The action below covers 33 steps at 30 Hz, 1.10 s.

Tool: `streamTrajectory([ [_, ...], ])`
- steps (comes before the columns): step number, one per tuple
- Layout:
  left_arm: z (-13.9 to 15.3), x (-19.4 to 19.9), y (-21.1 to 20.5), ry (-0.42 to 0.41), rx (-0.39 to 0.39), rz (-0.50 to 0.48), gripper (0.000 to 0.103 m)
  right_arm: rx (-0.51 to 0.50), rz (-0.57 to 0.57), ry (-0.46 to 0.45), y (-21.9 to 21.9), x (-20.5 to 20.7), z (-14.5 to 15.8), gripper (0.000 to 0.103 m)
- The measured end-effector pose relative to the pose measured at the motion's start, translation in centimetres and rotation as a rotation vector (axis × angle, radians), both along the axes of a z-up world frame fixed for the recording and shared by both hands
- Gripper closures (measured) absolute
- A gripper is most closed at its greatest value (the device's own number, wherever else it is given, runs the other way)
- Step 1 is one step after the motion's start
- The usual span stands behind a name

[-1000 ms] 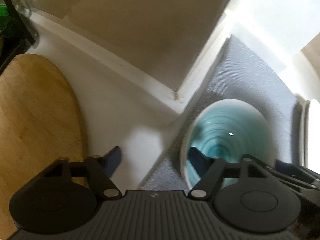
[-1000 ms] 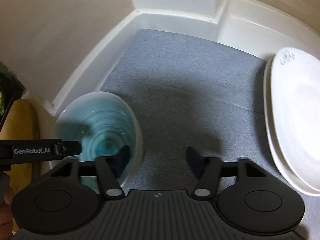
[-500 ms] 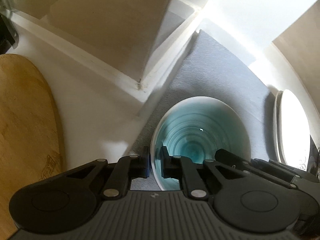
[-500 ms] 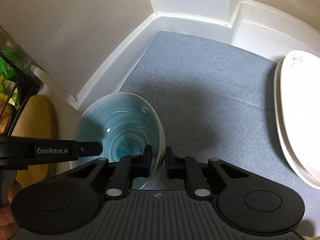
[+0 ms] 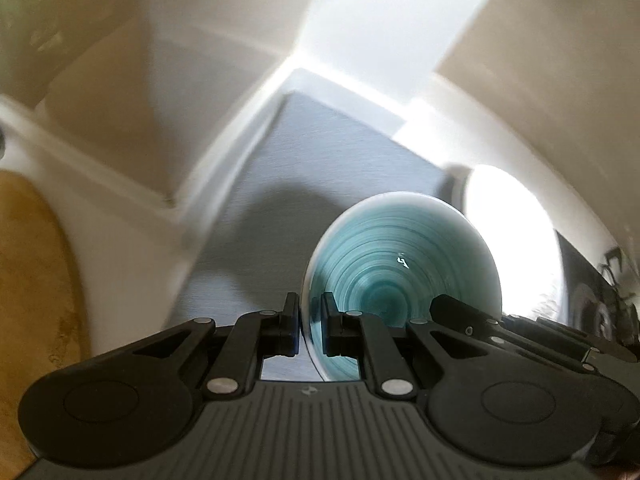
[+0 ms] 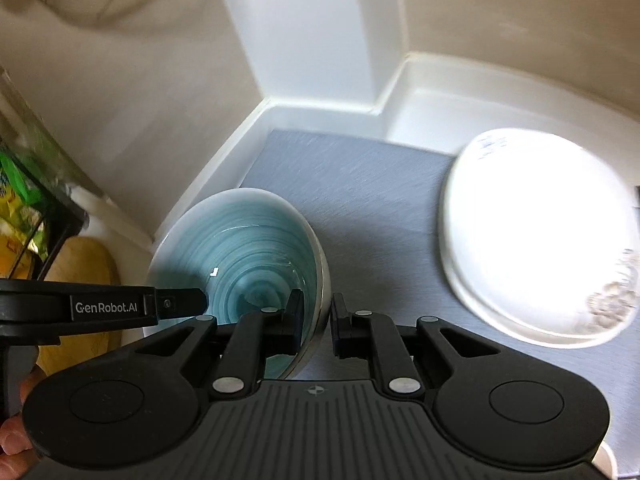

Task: Organize plates and bowls
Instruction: 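Carry the teal swirl bowl with both grippers and lower it into the cream bowl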

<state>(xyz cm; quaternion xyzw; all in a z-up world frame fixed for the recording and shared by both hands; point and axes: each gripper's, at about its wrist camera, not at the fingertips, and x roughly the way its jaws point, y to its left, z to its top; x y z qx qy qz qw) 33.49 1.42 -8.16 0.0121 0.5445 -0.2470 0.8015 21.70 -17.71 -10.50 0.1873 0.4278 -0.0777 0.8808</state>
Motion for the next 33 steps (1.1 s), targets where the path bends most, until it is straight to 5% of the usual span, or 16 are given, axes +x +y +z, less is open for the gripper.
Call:
streamTrajectory([
  [16,2.8,-10.8,-9.2,-0.041,-0.075,-0.322,0.092,-0.084,-0.276,-0.055,-5.2,-14.9,4.0,0.088],
  [24,0.3,-15.3,-12.6,0.007,-0.033,-0.452,0.092,-0.065,-0.396,0.004,-7.0,-20.7,2.0,0.088],
  [33,-2.9,-16.7,-13.9,0.065,0.054,-0.504,0.092,0.005,-0.45,0.077,-7.8,-22.4,-1.6,0.089],
])
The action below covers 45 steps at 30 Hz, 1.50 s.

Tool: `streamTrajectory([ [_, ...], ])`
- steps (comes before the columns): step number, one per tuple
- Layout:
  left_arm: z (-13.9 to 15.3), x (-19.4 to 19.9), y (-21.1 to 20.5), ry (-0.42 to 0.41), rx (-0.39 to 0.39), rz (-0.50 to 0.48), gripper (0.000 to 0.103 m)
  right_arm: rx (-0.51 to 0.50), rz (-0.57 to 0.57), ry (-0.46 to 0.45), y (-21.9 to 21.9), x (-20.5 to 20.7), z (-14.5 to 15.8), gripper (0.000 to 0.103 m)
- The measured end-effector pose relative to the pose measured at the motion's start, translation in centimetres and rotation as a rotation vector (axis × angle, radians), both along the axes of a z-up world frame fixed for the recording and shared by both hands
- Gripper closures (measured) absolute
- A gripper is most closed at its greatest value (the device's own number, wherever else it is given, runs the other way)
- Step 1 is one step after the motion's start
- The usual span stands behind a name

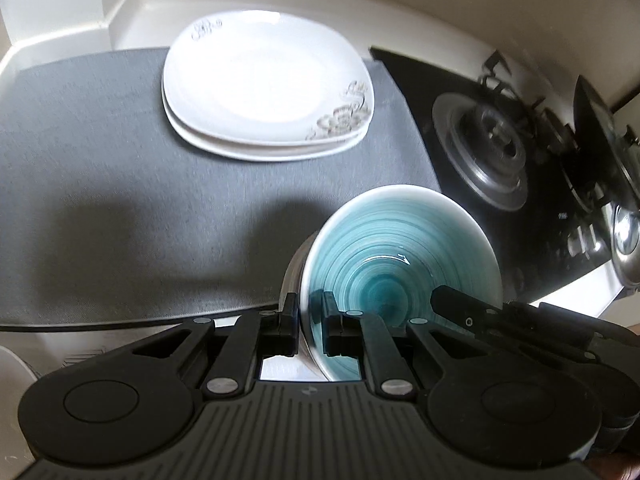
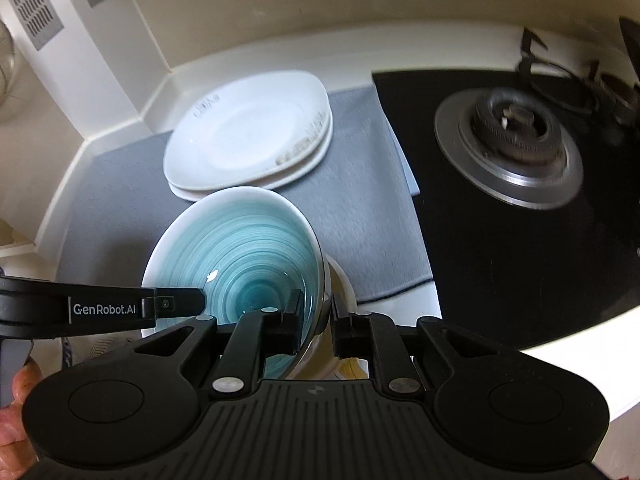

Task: Organize plates and bowls
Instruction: 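Carry the teal swirl bowl with both grippers and lower it into the cream bowl, then open both grippers and lift them off the teal bowl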

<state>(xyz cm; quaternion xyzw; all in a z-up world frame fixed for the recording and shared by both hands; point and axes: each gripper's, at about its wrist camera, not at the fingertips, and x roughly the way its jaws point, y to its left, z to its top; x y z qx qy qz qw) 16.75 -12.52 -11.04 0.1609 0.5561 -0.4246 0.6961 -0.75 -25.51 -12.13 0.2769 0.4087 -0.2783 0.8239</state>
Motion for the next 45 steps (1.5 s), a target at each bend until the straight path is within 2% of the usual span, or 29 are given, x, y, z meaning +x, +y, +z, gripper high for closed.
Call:
streamTrajectory([
  [2,-0.1,-0.1,-0.2,-0.028,0.005,-0.009,0.092,0.013,0.0,0.007,0.0,0.0,-0.5,0.089],
  [17,-0.8,0.1,-0.8,-0.022,0.026,-0.031,0.093,0.057,0.007,0.024,-0.6,0.4,-1.3,0.088],
  [29,-0.7,0.7,-0.9,-0.034,0.013,-0.033,0.09,0.092,-0.025,0.006,-1.6,0.1,-1.2,0.087],
  [31,-0.4,1.0,-0.9,-0.027,0.004,-0.03,0.086,0.091,-0.022,0.007,-1.7,0.1,-1.0,0.085],
  [33,-0.3,1.4,-0.9,-0.015,-0.003,-0.023,0.069,0.043,-0.026,0.036,-1.5,0.1,-0.7,0.059],
  [35,-0.1,1.5,-0.9,-0.036,-0.007,-0.016,0.067,0.015,-0.016,0.041,-1.5,0.1,-0.4,0.053],
  [38,0.0,2.1,-0.8,-0.018,-0.009,-0.006,0.063,-0.011,-0.023,0.047,-2.0,-0.2,0.0,0.052],
  [41,0.2,2.6,-0.4,-0.019,-0.016,0.01,0.054,-0.012,-0.04,0.042,-2.9,-0.8,-0.3,0.054],
  [45,0.5,3.2,0.3,-0.014,-0.022,0.028,0.051,0.1,-0.061,-0.035,-4.1,-2.1,-1.3,0.073],
])
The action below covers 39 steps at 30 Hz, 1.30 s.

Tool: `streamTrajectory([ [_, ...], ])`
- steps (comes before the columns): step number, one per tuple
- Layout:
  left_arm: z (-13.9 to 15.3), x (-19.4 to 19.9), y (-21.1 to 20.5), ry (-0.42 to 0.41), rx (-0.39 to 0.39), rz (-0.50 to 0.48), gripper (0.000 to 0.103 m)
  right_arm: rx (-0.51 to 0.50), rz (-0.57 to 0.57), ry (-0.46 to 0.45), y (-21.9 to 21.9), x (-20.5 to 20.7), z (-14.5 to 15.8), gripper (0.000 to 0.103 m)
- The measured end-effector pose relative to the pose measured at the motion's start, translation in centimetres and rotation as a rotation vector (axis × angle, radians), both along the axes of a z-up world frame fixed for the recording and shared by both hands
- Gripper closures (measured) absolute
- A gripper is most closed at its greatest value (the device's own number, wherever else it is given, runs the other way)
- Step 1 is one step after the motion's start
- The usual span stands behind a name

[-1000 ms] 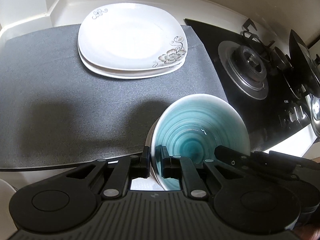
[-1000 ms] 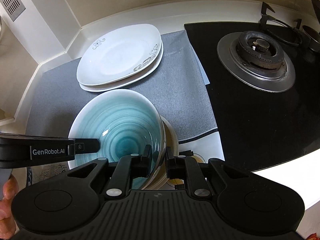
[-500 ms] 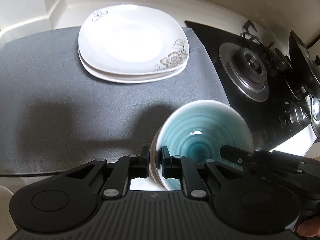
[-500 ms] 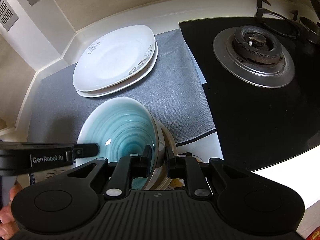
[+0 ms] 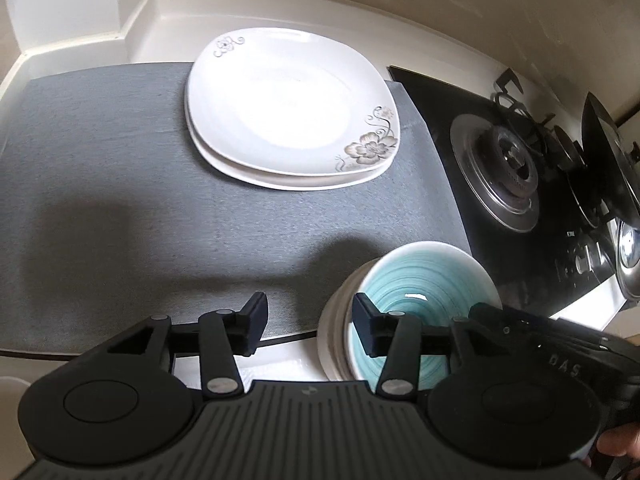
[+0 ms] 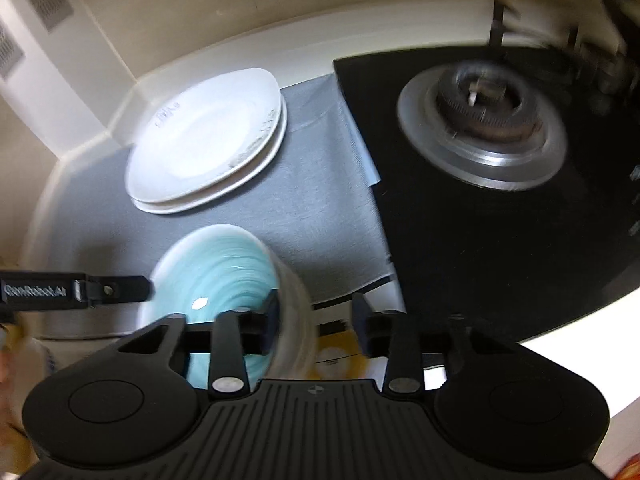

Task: Organize plates and bowls
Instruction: 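Open both grippers and lift them off the teal bowl, then move both open grippers to the white bowl on the counter edge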

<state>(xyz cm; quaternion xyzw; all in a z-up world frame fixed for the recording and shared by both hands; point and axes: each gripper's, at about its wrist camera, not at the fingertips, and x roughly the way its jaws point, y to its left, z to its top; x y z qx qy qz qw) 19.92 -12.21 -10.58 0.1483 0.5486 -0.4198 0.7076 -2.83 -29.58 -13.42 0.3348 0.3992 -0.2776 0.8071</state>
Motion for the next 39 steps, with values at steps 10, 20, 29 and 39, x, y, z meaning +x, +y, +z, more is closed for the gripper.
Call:
streamTrajectory([
  [10,0.3,0.5,0.6,-0.002,0.002,0.019,0.051,0.088,-0.008,-0.116,-0.5,-1.0,-0.7,0.093],
  [20,0.7,0.5,1.5,-0.022,0.002,0.033,0.033,-0.019,0.045,-0.145,0.5,-1.1,-0.9,0.088],
  [29,2.1,1.3,5.3,0.038,-0.062,0.056,0.009,-0.144,0.126,-0.144,3.5,-1.4,4.0,0.045],
  [39,4.3,2.2,14.0,-0.158,0.014,0.112,0.001,-0.126,0.394,-0.201,11.2,5.6,5.4,0.036],
])
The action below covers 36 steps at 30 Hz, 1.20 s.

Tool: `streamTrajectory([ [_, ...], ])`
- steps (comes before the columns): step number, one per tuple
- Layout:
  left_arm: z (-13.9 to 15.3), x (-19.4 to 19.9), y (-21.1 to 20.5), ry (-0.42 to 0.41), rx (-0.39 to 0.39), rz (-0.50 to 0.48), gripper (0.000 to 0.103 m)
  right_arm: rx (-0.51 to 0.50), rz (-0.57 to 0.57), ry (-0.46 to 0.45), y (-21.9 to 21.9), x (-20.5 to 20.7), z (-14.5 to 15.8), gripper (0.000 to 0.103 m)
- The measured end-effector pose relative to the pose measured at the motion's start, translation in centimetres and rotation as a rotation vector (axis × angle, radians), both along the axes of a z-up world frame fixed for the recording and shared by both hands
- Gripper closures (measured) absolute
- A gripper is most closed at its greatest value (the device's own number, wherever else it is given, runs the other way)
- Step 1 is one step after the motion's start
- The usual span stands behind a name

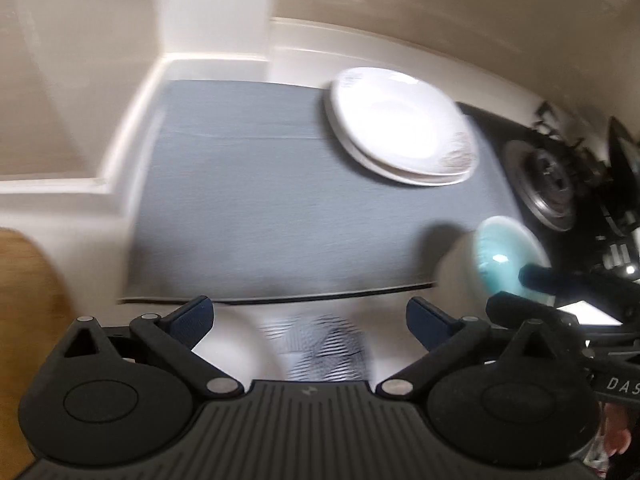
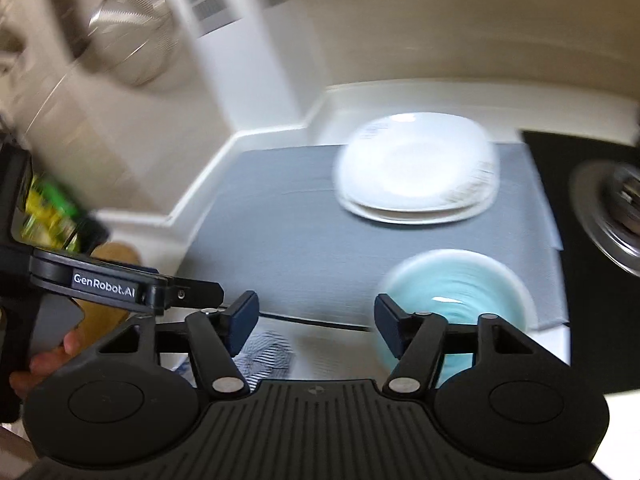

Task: Organize plates and bowls
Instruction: 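Move both open grippers to the white bowl on the counter edge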

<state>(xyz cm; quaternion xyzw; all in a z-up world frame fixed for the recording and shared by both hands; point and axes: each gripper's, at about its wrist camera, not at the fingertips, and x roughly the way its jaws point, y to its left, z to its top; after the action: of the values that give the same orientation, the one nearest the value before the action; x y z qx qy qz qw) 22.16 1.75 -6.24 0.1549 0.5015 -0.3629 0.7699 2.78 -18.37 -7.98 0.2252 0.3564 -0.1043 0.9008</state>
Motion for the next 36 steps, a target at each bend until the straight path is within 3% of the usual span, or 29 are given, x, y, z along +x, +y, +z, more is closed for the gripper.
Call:
streamTrajectory([
  [10,-0.4,1.6,4.9,-0.019,0.027,0.068,0.001,-0.079,0.125,0.099,5.3,3.4,-0.8,0.036],
  [23,-0.4,1.5,8.5,-0.027,0.006,0.208,0.001,-0.107,0.218,0.11,6.5,4.5,-0.5,0.034],
  [36,-0.8,1.8,13.3,-0.003,0.027,0.41,0.001,-0.094,0.328,0.132,7.5,7.9,-1.1,0.034],
])
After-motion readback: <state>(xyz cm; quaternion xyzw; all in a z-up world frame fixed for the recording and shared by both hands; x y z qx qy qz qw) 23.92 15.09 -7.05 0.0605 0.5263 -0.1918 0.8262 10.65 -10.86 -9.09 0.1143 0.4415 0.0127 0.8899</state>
